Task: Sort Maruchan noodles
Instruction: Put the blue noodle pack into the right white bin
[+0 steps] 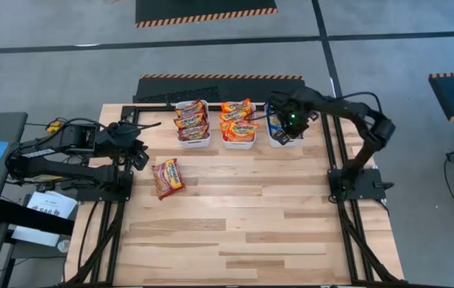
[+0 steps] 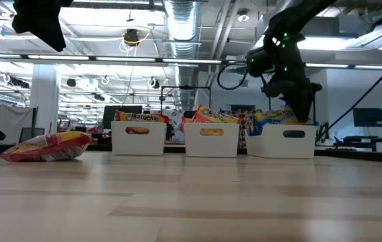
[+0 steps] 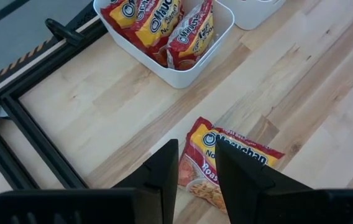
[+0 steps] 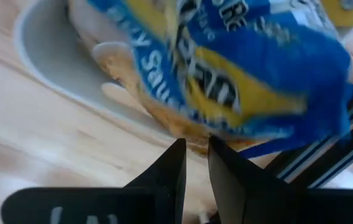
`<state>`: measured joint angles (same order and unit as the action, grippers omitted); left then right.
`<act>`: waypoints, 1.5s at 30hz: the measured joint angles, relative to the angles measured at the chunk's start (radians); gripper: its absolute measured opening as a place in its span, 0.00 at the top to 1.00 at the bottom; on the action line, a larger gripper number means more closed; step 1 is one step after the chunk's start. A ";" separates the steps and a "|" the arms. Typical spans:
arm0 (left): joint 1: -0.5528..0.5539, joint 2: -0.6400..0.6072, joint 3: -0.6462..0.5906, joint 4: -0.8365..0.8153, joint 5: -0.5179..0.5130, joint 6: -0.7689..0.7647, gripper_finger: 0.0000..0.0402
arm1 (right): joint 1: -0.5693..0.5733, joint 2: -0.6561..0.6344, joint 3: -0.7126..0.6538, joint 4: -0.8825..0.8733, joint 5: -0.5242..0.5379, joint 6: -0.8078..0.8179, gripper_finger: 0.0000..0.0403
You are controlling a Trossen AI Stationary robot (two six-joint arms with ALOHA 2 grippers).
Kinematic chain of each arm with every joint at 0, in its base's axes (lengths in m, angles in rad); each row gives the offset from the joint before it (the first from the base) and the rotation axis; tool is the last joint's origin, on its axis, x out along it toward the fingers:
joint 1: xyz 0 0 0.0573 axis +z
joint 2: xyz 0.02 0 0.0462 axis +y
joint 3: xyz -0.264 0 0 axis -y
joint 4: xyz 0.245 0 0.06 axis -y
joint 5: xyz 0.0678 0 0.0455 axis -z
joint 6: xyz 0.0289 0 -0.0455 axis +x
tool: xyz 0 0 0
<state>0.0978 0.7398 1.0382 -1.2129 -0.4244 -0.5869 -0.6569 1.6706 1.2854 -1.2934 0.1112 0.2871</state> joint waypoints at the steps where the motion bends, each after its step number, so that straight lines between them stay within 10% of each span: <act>1: 0.000 0.000 0.000 0.000 0.000 0.000 0.77 | -0.006 0.014 0.000 0.006 0.000 -0.008 0.77; 14: 0.000 0.000 0.000 0.000 -0.001 -0.028 0.77 | -0.014 0.122 0.002 0.048 0.015 -0.083 0.77; 24: 0.000 0.000 0.000 0.000 -0.003 -0.006 0.77 | -0.002 -0.041 0.049 -0.091 0.015 -0.020 0.77; 32: 0.000 0.000 0.000 0.000 -0.007 -0.004 0.77 | -0.008 -0.141 0.063 0.221 0.016 0.008 0.77; 45: 0.000 0.000 0.000 0.000 -0.006 -0.045 0.77 | -0.017 0.047 0.062 0.115 -0.007 -0.032 0.77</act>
<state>0.0975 0.7395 1.0378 -1.2129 -0.4301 -0.6315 -0.6743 1.7177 1.3476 -1.1787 0.1040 0.2550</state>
